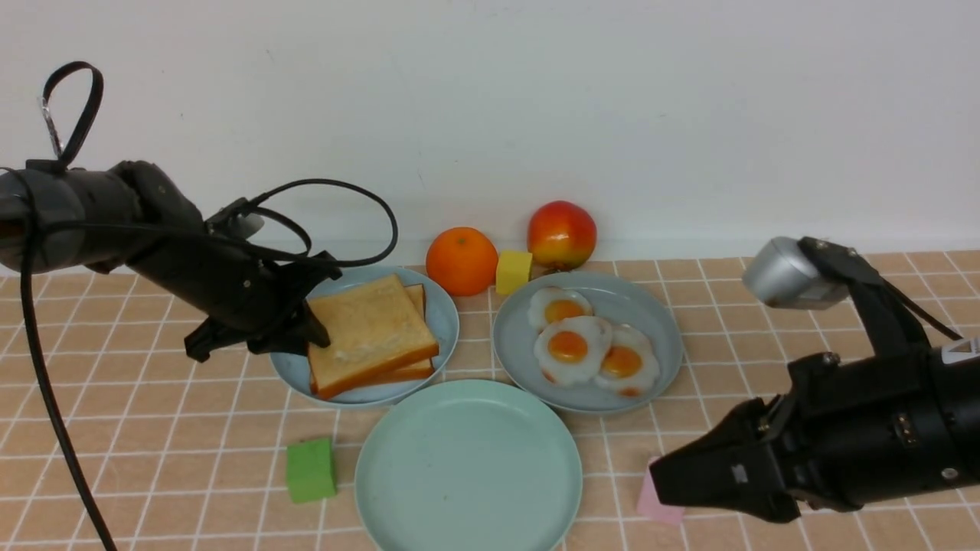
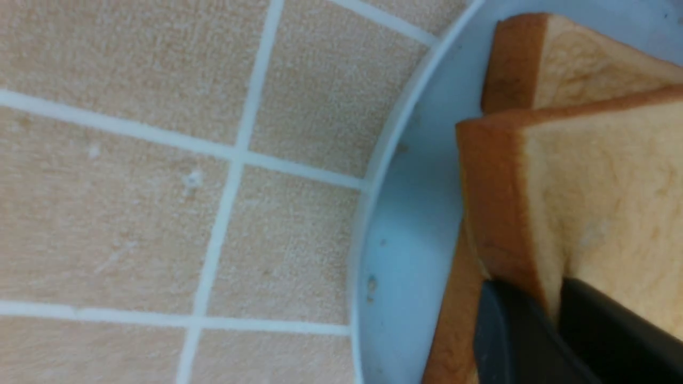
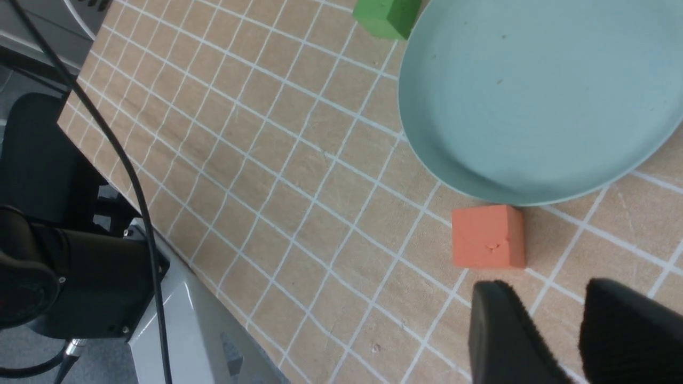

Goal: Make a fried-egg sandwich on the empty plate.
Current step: Use the left arm to grab a slice of bread, then use the left arm to put a slice of bread into the empty plate in the middle

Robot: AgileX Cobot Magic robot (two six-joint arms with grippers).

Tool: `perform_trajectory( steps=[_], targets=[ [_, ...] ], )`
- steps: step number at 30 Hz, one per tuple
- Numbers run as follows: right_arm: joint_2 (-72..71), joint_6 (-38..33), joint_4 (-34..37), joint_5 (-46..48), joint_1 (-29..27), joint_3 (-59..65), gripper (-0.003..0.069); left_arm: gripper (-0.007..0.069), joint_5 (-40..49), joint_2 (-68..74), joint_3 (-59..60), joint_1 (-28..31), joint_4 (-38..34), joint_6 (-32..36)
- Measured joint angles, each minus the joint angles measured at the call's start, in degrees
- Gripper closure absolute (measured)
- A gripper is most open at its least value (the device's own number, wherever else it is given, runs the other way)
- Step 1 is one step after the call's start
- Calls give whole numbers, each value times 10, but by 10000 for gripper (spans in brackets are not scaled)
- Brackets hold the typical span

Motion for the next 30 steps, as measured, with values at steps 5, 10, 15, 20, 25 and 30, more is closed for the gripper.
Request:
perform_trajectory(
  steps=[5, 10, 15, 20, 25, 30],
  targets=[
    [0, -1, -15, 10, 0, -2, 418, 549, 14, -55, 0, 0, 31, 7],
    [0, 15, -78, 27, 0, -30, 418, 556, 22, -123, -12, 0, 33, 35],
    [0, 108, -208, 57, 0, -111, 418, 555, 59, -197, -16, 0, 33, 73],
    [0, 147, -244, 73, 0, -139, 418, 555, 70, -200, -15, 0, 33, 83],
    [0, 156, -247, 84, 0, -141, 418, 555, 115, -180, 3, -6, -15, 92],
    [0, 157, -257, 81, 0, -141, 418, 559, 104, -158, 77, -50, -91, 136]
  ],
)
